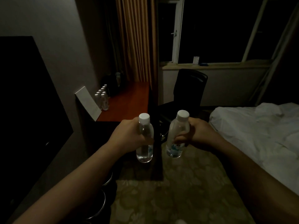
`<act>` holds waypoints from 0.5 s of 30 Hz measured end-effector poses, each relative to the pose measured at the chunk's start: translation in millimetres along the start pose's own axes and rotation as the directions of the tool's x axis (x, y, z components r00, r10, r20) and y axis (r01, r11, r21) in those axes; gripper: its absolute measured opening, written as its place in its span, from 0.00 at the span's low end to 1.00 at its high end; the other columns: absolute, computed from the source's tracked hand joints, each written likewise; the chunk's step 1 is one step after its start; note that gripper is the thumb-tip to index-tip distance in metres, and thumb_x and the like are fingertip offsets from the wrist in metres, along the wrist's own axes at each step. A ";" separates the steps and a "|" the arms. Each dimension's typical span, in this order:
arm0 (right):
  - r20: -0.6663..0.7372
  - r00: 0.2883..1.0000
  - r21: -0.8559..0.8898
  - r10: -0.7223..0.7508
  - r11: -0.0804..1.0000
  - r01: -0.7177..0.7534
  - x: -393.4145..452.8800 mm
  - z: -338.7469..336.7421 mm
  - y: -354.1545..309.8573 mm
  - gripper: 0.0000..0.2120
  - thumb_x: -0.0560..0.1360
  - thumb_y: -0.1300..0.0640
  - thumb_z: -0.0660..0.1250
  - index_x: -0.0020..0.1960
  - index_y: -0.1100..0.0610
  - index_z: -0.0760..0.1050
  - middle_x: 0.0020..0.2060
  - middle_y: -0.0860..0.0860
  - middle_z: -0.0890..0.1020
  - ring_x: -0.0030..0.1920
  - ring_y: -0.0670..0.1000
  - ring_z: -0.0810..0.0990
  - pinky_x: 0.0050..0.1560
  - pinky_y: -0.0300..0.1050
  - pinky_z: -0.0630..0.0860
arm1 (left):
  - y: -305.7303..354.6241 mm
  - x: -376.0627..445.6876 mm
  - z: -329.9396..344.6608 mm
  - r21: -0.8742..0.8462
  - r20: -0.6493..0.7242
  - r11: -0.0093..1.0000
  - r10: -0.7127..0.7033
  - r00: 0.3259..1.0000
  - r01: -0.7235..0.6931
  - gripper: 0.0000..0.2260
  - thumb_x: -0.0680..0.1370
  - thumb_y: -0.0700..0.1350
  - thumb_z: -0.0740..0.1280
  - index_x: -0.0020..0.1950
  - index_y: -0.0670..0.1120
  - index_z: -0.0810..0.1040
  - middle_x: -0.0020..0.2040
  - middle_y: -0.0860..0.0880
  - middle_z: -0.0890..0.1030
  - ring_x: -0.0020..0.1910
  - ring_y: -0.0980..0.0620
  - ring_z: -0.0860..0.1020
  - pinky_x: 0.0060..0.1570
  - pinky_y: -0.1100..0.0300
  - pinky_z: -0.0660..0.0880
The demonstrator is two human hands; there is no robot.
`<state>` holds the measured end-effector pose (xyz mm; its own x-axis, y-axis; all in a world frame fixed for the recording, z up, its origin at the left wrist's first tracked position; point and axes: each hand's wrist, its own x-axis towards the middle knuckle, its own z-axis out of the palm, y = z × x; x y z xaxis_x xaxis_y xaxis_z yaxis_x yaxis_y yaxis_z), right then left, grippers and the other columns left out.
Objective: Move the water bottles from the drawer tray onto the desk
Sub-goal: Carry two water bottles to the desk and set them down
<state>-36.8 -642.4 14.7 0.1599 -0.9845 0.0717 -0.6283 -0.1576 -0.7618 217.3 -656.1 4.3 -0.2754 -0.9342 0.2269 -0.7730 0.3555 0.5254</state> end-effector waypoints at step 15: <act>0.132 0.984 -0.074 -0.119 0.989 0.129 327.9 -96.2 73.5 0.17 0.62 0.53 0.80 0.47 0.47 0.78 0.44 0.46 0.83 0.46 0.46 0.82 0.50 0.49 0.80 | -47.7 316.8 40.4 -0.038 -0.098 0.991 -0.135 0.986 0.132 0.18 0.63 0.59 0.75 0.48 0.56 0.77 0.44 0.56 0.82 0.44 0.56 0.81 0.45 0.49 0.82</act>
<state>-103.8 -984.2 44.2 0.3328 -0.9399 0.0760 -0.6568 -0.2889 -0.6965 143.8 -970.2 18.0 -0.1113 -0.9660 0.2334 -0.7804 0.2304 0.5813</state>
